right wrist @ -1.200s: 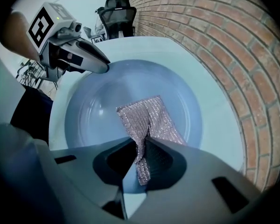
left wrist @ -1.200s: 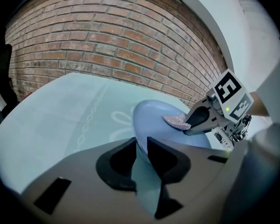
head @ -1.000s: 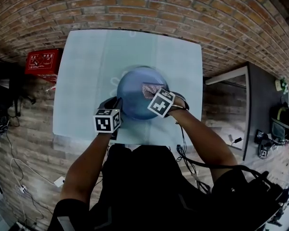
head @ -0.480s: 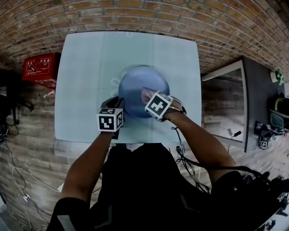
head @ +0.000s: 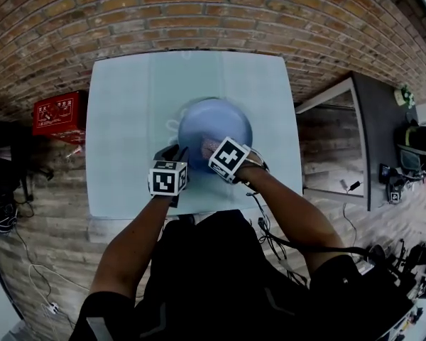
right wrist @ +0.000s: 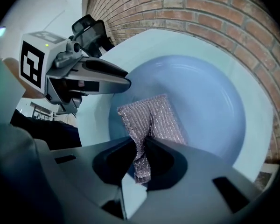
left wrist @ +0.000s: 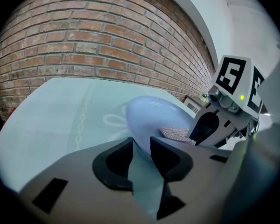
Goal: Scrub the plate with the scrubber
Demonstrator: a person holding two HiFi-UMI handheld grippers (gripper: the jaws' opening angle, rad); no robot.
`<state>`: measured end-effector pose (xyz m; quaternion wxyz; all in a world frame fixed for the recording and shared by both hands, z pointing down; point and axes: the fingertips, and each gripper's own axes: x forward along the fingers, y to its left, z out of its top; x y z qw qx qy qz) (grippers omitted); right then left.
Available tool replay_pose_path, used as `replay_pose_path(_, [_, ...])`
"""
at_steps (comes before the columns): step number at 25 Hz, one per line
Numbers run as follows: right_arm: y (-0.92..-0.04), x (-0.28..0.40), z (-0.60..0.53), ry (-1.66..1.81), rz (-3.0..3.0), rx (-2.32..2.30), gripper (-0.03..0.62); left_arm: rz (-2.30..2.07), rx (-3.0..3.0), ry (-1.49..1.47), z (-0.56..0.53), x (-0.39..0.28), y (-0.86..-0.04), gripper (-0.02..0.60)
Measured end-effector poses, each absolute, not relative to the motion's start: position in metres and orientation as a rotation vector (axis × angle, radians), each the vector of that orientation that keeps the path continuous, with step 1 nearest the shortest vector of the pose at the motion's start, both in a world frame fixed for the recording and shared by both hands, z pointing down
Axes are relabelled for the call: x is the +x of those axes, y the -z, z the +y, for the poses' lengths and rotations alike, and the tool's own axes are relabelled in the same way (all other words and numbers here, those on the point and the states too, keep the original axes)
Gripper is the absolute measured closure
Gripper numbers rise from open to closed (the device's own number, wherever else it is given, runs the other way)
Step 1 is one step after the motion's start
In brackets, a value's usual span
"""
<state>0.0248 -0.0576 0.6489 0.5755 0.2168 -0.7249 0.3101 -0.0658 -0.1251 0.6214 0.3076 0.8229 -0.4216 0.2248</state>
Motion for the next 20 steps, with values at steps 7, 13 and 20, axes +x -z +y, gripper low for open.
replay_pose_path(7, [-0.645, 0.006, -0.054, -0.785, -1.741, 0.545, 0.520, -1.000, 2.177, -0.467, -0.124, -0.071, -0.618, 0.456])
replay_pose_path(13, [-0.632, -0.003, -0.055, -0.978, -1.835, 0.593, 0.520, -1.002, 2.262, -0.454, -0.131, -0.071, -0.599, 0.456])
replay_pose_path(20, [-0.608, -0.009, -0.059, -1.039, -1.961, 0.646, 0.520, -1.063, 2.297, -0.338, -0.141, -0.077, -0.564, 0.470])
